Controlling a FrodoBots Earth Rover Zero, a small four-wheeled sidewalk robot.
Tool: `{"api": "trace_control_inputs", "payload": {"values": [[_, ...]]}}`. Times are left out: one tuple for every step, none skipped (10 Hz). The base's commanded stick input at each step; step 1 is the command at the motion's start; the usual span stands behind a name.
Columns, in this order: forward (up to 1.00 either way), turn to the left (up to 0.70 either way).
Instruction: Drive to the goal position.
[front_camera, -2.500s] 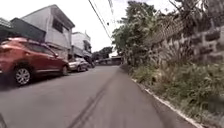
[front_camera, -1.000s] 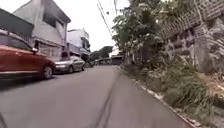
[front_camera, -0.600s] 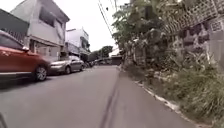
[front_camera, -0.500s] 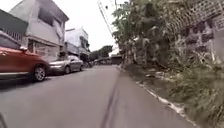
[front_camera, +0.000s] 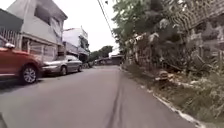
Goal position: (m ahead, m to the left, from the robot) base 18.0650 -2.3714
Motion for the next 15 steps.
{"api": "trace_control_inputs", "payload": {"values": [[1.0,0.0],[1.0,0.0],[1.0,0.0],[1.0,0.0],[1.0,0.0],[1.0,0.0],[1.0,0.0],[1.0,0.0],[1.0,0.0],[1.0,0.0],[1.0,0.0],[1.0,0.0],[1.0,0.0],[1.0,0.0],[1.0,0.0]]}}
